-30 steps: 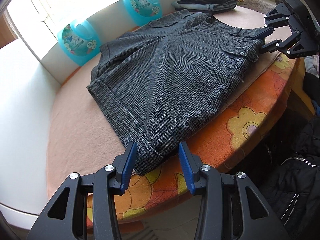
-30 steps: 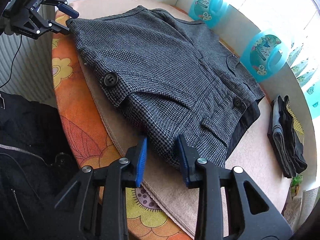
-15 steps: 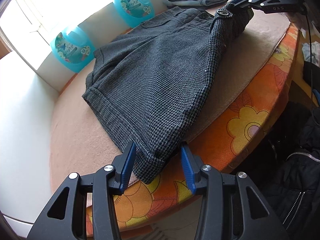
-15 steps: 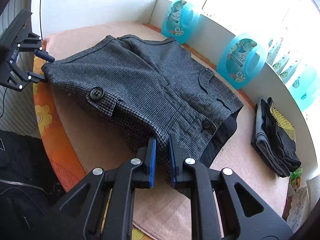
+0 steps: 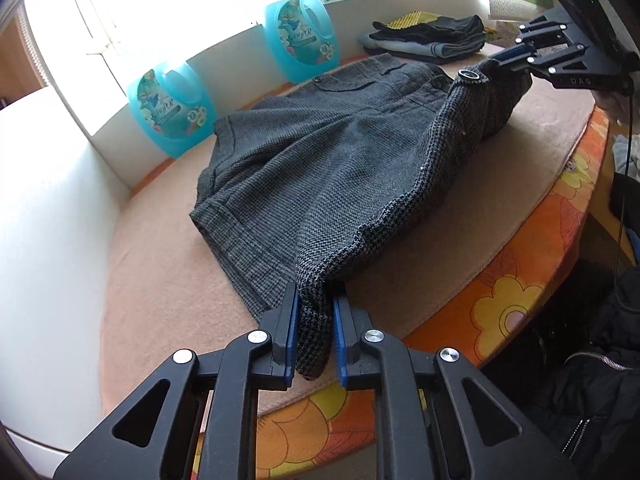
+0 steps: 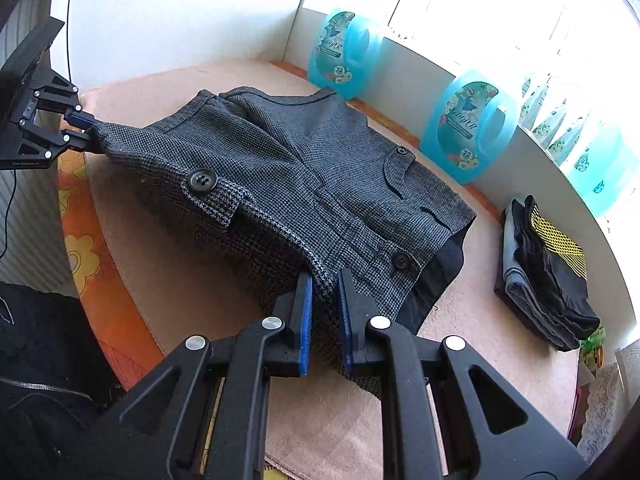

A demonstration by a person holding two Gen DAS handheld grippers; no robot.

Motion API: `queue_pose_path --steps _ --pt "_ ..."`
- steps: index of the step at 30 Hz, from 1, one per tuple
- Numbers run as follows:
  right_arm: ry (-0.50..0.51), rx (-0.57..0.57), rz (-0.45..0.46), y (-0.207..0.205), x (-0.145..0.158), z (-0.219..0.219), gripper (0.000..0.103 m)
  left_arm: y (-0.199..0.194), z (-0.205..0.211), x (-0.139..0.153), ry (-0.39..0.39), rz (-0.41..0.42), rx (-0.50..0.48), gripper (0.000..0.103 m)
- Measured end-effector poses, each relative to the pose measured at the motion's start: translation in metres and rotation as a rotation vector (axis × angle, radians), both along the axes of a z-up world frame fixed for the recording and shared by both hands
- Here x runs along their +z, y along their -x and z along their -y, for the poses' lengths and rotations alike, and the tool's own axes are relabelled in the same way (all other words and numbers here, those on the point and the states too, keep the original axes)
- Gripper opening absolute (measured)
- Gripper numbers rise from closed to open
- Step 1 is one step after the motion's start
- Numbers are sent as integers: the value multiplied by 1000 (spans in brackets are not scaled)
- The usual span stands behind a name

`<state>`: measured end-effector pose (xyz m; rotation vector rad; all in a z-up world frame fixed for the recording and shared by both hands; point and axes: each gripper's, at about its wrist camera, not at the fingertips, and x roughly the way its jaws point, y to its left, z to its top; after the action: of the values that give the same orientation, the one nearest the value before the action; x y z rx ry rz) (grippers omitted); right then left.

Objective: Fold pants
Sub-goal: 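Close the left gripper on the pants hem while the right gripper holds the waistband, then lift the pants with both grippers and fold them over onto themselves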

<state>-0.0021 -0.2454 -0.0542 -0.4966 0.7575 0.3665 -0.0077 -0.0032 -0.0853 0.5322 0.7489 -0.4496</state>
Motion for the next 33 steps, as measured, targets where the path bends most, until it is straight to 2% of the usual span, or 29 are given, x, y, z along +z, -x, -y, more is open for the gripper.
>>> queue_pose_path --steps 10,19,26,33 --pt "-3 -34 65 -11 14 1 12 -42 -1 42 58 153 36 12" --pt "0 -66 119 -45 33 8 11 -91 3 64 122 179 56 12" --pt "28 -83 180 -86 56 17 11 -133 16 80 110 247 63 12" --pt "52 -111 204 -138 61 27 11 -184 32 89 104 293 84 12"
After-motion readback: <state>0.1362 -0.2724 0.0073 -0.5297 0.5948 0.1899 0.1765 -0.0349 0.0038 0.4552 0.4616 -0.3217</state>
